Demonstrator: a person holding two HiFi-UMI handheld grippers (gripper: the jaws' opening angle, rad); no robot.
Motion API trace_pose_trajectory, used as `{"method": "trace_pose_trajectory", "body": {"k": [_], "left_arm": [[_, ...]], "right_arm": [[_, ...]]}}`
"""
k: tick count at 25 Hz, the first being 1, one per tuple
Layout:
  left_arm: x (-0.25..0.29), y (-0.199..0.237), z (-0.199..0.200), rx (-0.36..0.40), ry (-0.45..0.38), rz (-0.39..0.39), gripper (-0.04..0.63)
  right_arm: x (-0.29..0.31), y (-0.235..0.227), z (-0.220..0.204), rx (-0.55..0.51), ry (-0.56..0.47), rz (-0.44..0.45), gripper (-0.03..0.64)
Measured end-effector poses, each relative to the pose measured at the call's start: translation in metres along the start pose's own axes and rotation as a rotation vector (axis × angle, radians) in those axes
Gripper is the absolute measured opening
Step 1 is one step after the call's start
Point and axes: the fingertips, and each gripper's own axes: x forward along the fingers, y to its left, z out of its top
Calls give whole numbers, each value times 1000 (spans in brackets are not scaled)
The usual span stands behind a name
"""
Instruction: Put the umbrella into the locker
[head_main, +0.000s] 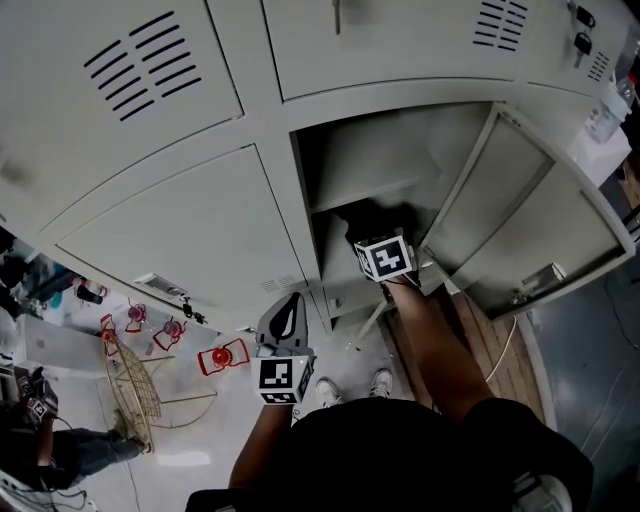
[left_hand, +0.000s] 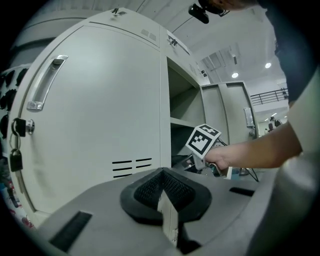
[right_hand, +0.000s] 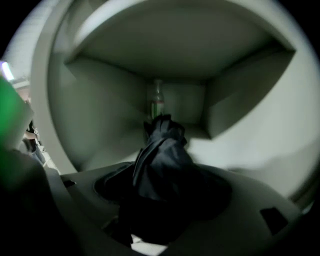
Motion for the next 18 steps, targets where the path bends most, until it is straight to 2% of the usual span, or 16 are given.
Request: {"method": "trace_pose_trajectory", "body": {"k": [3, 7, 11, 13, 18], "left_arm": [[0, 0, -3, -2, 9, 2, -2], [1, 0, -7, -5, 23, 1, -2], [3, -2, -7, 19, 30, -14, -2], [4, -1, -5, 16, 29, -11, -2], [9, -3, 7, 4, 3, -7, -2]], "right_arm": [[-17, 6, 10, -4, -108, 21, 325], [-54, 11, 28, -47, -241, 20, 325], [-98, 24, 38, -79, -347, 56, 321], [-123, 31, 43, -98, -415, 60, 289], [-175, 32, 32, -57, -520, 9, 77]]}}
